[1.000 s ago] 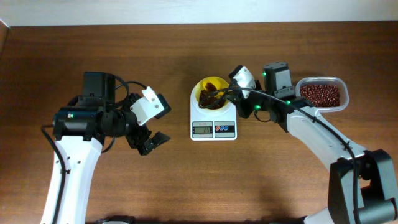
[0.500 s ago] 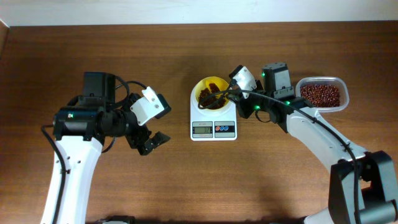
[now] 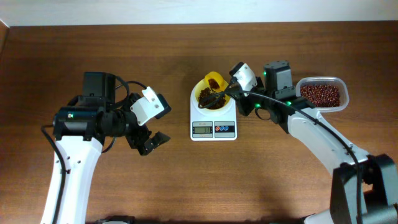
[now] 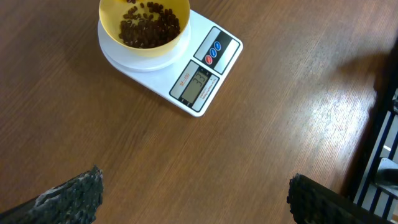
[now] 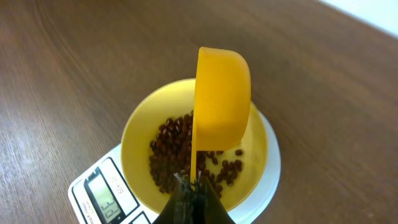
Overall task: Scoop item into bowl and weigh 50g on scale
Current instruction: 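Shake the tilted scoop over the bowl to empty remaining beans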
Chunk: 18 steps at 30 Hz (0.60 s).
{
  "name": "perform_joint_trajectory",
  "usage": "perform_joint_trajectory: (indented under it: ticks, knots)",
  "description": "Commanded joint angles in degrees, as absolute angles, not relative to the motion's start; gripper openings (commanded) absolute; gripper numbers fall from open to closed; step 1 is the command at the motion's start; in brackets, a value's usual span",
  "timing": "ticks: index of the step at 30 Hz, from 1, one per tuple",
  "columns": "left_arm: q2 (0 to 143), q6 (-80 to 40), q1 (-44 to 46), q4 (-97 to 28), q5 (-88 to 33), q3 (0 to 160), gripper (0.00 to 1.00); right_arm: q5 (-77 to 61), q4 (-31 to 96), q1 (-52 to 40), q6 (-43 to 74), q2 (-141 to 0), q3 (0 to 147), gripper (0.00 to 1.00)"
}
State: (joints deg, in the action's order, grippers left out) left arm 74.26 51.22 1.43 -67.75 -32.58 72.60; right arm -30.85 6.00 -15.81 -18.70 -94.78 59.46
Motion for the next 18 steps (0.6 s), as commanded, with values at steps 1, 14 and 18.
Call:
perform_joint_trajectory:
  ticks: [1, 14, 18]
  knots:
    - [74.3, 50.6, 1.3, -67.8, -32.7, 73.0, 0.99, -30.7, 6.7, -16.1, -19.3, -90.6, 60.6, 0.04]
    - [74.3, 50.6, 1.3, -67.8, -32.7, 73.0, 0.99, -26.3, 10.7, -16.2, -19.3, -91.3, 60.5, 0.04]
    - [74.3, 50.6, 1.3, -67.8, -32.8, 73.0, 0.99, -26.3, 10.7, -16.2, -19.3, -91.3, 60.5, 0.04]
